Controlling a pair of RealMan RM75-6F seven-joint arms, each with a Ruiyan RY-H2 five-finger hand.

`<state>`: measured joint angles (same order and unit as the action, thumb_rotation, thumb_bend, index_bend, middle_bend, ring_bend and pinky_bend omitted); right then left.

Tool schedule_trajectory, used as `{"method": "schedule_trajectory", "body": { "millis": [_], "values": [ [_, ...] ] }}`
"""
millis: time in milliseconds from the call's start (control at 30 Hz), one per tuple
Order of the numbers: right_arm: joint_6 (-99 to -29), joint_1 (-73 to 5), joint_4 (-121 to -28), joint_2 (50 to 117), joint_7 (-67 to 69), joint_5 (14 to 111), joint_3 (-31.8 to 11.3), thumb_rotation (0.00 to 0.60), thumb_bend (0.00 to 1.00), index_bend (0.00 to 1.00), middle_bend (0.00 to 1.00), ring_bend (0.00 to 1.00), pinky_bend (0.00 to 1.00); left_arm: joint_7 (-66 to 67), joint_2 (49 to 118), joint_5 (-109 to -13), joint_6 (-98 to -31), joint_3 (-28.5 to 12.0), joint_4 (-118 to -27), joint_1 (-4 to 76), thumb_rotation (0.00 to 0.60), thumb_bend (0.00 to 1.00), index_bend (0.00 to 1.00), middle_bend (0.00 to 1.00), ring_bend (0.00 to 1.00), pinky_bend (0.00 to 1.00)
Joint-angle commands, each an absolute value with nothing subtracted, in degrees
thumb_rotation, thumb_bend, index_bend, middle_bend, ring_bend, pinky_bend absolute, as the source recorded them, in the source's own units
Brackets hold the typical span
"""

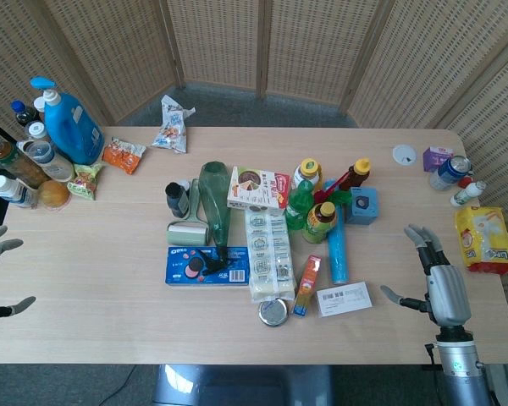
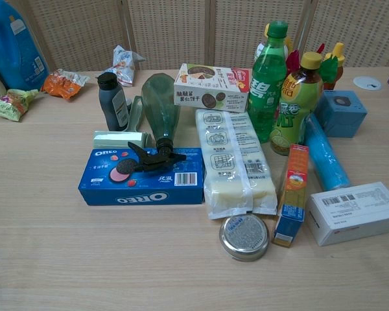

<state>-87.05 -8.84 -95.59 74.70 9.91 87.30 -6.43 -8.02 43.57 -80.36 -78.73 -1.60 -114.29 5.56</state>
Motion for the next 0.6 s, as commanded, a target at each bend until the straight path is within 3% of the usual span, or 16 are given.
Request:
{"method": "schedule_trajectory", "body": {
  "millis": [33,300,600],
  "values": [
    [-86.8,-8.9,-95.5,74.8,10.1,87.1,-6.5,0.600,0.00,0.00,0.01,0.00,0.27,-8.1,43.6,-80.2,-78.6,-1.6,-114.2,5.6,0.600,0.00,0.22,0.00,0.00,0.00],
    [-84.6,-9.6,-97.5,75.5,12.6,86.8,-6.0,0.600,0.00,0.00,0.01,0.00,0.24,-9.9,43.2,-80.2,-78.8,-1.9,-113.9,5.5,0.600,0.00,0.22,0.00,0.00,0.00],
    [-74.7,-15.6,-97.7,79.5,14.1,81.1,-9.3,0.600,0.00,0.00,0.00,0.00,0.19,-10.1,43.2,-79.7,-78.4,-2.1,-113.8,5.6,0.600,0.00,0.22,0.00,0.00,0.00]
  ]
}}
